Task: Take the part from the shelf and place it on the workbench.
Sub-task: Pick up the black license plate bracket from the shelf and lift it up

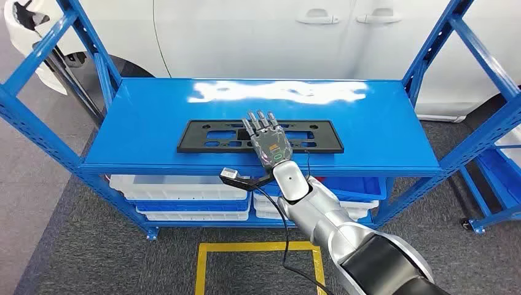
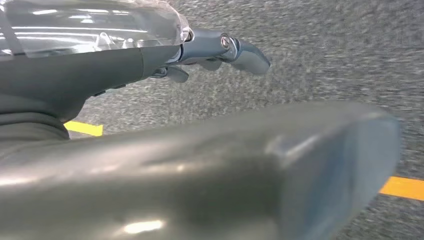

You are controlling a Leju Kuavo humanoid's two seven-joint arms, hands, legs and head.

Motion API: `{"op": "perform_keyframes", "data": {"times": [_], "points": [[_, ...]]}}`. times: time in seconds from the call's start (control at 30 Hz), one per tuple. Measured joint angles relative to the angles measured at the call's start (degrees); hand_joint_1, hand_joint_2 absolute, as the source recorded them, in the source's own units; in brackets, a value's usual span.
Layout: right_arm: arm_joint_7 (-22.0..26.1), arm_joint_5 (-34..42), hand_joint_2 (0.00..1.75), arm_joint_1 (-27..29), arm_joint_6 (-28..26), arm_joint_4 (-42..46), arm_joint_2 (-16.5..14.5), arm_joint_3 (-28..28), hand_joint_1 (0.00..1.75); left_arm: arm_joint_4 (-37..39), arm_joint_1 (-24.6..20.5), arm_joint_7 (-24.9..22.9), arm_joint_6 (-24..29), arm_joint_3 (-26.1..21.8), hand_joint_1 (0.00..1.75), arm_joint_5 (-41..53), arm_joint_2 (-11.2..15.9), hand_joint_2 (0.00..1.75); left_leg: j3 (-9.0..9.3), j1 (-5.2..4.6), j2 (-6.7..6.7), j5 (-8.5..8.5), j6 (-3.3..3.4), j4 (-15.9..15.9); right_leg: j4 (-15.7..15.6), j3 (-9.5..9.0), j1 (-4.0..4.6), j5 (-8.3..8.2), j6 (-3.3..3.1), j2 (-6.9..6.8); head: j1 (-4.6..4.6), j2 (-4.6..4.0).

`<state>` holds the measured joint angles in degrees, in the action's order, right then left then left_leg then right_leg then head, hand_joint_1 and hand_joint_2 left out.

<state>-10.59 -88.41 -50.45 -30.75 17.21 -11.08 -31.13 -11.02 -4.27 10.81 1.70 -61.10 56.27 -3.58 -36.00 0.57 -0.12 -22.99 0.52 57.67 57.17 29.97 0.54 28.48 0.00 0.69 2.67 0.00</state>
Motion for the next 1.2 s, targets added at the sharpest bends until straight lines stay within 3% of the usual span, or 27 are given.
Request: {"op": "perform_keyframes", "data": {"times": [0.07, 0.1, 0.2, 0.23, 0.27, 0.3, 0.37, 0.4, 0.43, 0.5, 0.57, 0.63, 0.7, 0.73, 0.77, 0.8, 0.83, 0.9, 0.93, 1.07, 1.13, 1.2], "points": [[0.3, 0.0, 1.75, -0.1, 0.0, 0.0, 0.0, 0.0, 0.00, 0.0, -0.1, 0.1, 0.0, 0.0, 0.00, -0.1, -0.1, 0.00, 0.61, 0.10, -0.05, -0.24, 0.31, -0.2, 2.0, 0.87, -0.11, 0.48, 0.30, -0.08, -0.01, -0.01], [0.6, 0.0, 1.75, -0.2, 0.0, 0.0, -0.1, -0.1, 0.00, 0.0, -0.1, 0.1, 0.0, 0.0, 0.00, -0.2, -0.2, 0.00, 1.11, 0.18, -0.09, -0.49, 0.56, -0.4, 4.7, 2.31, -0.22, 1.30, 0.58, -0.14, -0.01, -0.01], [1.5, 0.0, 1.75, 0.0, 0.4, 0.0, -0.1, -0.5, 0.00, 0.0, -0.2, 0.3, 0.1, -0.2, 0.00, -0.6, -0.2, 0.00, 2.18, 0.13, -0.15, -1.58, 0.92, -0.5, 15.3, 9.45, -0.52, 4.80, 1.01, -0.28, 0.00, 0.00], [1.8, 0.0, 1.75, 0.2, 0.8, -0.1, -0.1, -0.8, 0.00, 0.0, -0.1, 0.5, 0.2, -0.3, 0.00, -0.7, -0.2, 0.00, 2.68, 0.10, -0.18, -2.02, 0.92, -0.5, 16.6, 11.03, -0.55, 4.77, 1.01, -0.31, 0.00, 0.00], [2.2, 0.0, 1.75, 0.3, 1.3, -0.1, -0.1, -1.2, 0.00, 0.0, -0.1, 0.7, 0.2, -0.5, 0.00, -0.9, -0.2, 0.00, 3.31, 0.06, -0.23, -2.50, 0.91, -0.5, 16.1, 11.65, -0.56, 3.53, 0.94, -0.32, 0.00, 0.00], [2.6, 0.0, 1.75, 0.2, 2.0, -0.1, -0.1, -1.6, 0.00, 0.0, 0.0, 0.9, 0.2, -0.6, 0.00, -1.0, -0.2, 0.00, 4.09, -0.01, -0.29, -3.02, 0.88, -0.5, 13.4, 11.25, -0.48, 1.06, 0.71, -0.34, 0.00, 0.00], [3.4, 0.0, 1.75, -0.1, 4.0, -0.2, -0.2, -2.7, 0.00, 0.0, -0.1, 1.4, 0.0, -0.9, 0.00, -1.2, -0.5, 0.00, 5.44, -0.12, -0.37, -4.05, 0.70, -0.5, 5.9, 9.28, -0.10, -4.68, -0.22, -0.37, 0.02, -0.01], [3.8, 0.0, 1.75, -0.3, 5.5, -0.3, -0.2, -3.3, 0.00, 0.0, -0.1, 1.7, -0.1, -1.1, 0.00, -1.4, -0.6, 0.00, 5.74, -0.12, -0.39, -4.45, 0.48, -0.6, 2.8, 8.53, 0.20, -6.40, -0.69, -0.39, -0.01, -0.01], [4.0, 0.0, 1.75, -0.6, 7.3, -0.3, -0.4, -3.9, 0.00, 0.0, -0.2, 1.9, -0.3, -1.2, 0.00, -1.7, -0.7, 0.00, 5.87, -0.06, -0.39, -4.71, 0.18, -0.6, 1.1, 8.23, 0.45, -7.25, -1.03, -0.41, -0.01, -0.01], [4.4, 0.0, 1.75, -1.1, 11.7, -0.5, -0.6, -4.9, 0.04, 0.0, -0.2, 2.4, -0.6, -1.4, 0.00, -2.1, -0.8, 0.00, 6.16, -0.04, -0.33, -4.87, -0.55, -0.6, -0.1, 7.89, 0.67, -7.07, -1.51, -0.42, -0.04, 0.00], [4.5, 0.1, 1.75, -1.8, 16.9, -0.6, -1.2, -5.4, 0.81, 0.0, -0.3, 2.7, -0.8, -1.7, 0.00, -2.4, -0.9, 0.00, 6.25, -0.01, -0.22, -5.66, -1.10, 0.5, -0.8, 6.74, 0.34, -6.93, -1.97, -0.37, -0.02, -0.01], [4.5, 0.2, 1.75, -2.5, 21.7, -0.7, -1.9, -5.7, 1.64, 0.0, -0.5, 3.0, -0.9, -2.0, 0.00, -2.6, -1.1, 0.00, 3.75, 0.17, -0.18, -8.01, -1.61, 5.6, -1.4, 5.62, 0.00, -6.64, -2.28, -0.33, -0.02, -0.02], [4.3, 0.2, 1.75, -2.7, 25.6, -0.8, -2.4, -5.8, 1.74, 0.0, -0.6, 3.0, -0.9, -2.3, 0.00, -2.7, -1.2, 0.00, -0.76, 0.32, -0.18, -10.60, -2.21, 12.9, -1.3, 5.23, -0.03, -6.16, -2.40, -0.33, -0.02, -0.01], [4.3, 0.2, 1.75, -2.7, 27.2, -0.9, -2.6, -5.9, 1.75, 0.0, -0.5, 3.0, -0.8, -2.4, 0.00, -2.7, -1.2, 0.00, -2.44, 0.41, -0.18, -10.86, -2.46, 15.0, -1.2, 5.09, -0.05, -5.91, -2.37, -0.29, -0.02, -0.01], [4.2, 0.3, 1.75, -2.8, 28.6, -1.0, -2.7, -5.9, 1.75, 0.0, -0.5, 3.0, -0.7, -2.5, 0.00, -2.7, -1.2, 0.00, -3.20, 0.50, -0.17, -10.03, -2.65, 15.1, -1.0, 4.95, -0.09, -5.63, -2.30, -0.24, -0.02, 0.00], [4.1, 0.3, 1.75, -3.0, 29.7, -1.0, -2.9, -5.9, 1.75, 0.0, -0.4, 3.0, -0.7, -2.6, 0.00, -2.7, -1.2, 0.00, -2.80, 0.60, -0.16, -7.96, -2.78, 13.0, -0.7, 4.78, -0.15, -5.30, -2.17, -0.16, -0.01, 0.00], [4.1, 0.3, 1.75, -3.2, 30.6, -1.0, -3.0, -5.9, 1.75, 0.0, -0.4, 3.0, -0.7, -2.7, 0.00, -2.7, -1.2, 0.00, -1.55, 0.71, -0.13, -5.22, -2.83, 9.1, -0.3, 4.58, -0.24, -4.90, -1.98, -0.11, -0.02, 0.00], [3.8, 0.5, 1.75, -3.8, 31.7, -1.0, -3.3, -5.9, 1.75, 0.0, -0.6, 3.0, -0.6, -2.7, 0.00, -2.7, -1.2, 0.00, 0.81, 0.58, -0.07, -2.37, -2.42, 2.4, 0.4, 4.41, -0.26, -4.28, -1.45, -0.06, -0.02, 0.00], [3.6, 0.7, 1.75, -4.0, 31.9, -1.0, -3.3, -5.9, 1.75, 0.0, -0.6, 3.0, -0.5, -2.8, 0.00, -2.7, -1.2, 0.00, 1.36, 0.43, -0.06, -1.95, -1.91, 0.8, 0.6, 4.49, -0.19, -4.08, -1.16, -0.05, -0.02, 0.00], [3.0, 1.4, 1.75, -4.5, 31.8, -1.0, -3.2, -5.8, 1.75, 0.0, -0.5, 3.0, -0.2, -2.9, 0.00, -2.6, -1.4, 0.00, 1.45, 0.47, -0.02, -1.52, -0.20, 0.5, 1.7, 5.08, -0.10, -3.06, -0.06, -0.06, -0.02, -0.01], [2.5, 1.8, 1.75, -4.9, 31.4, -1.0, -3.2, -5.5, 1.75, 0.0, -0.6, 3.2, -0.1, -2.9, 0.00, -2.5, -1.5, 0.00, 1.46, 0.63, 0.06, -1.35, 0.21, 0.4, 6.2, 7.05, -0.31, -0.22, 0.52, -0.17, -0.02, -0.01], [2.4, 2.2, 1.75, -4.8, 30.9, -1.0, -3.0, -5.2, 1.75, 0.0, -0.6, 3.3, -0.1, -2.9, 0.00, -2.4, -1.5, 0.00, 1.43, 0.60, 0.07, -1.39, 0.39, 0.4, 13.9, 10.71, -0.48, 3.37, 0.90, -0.30, -0.02, 0.00]]}}
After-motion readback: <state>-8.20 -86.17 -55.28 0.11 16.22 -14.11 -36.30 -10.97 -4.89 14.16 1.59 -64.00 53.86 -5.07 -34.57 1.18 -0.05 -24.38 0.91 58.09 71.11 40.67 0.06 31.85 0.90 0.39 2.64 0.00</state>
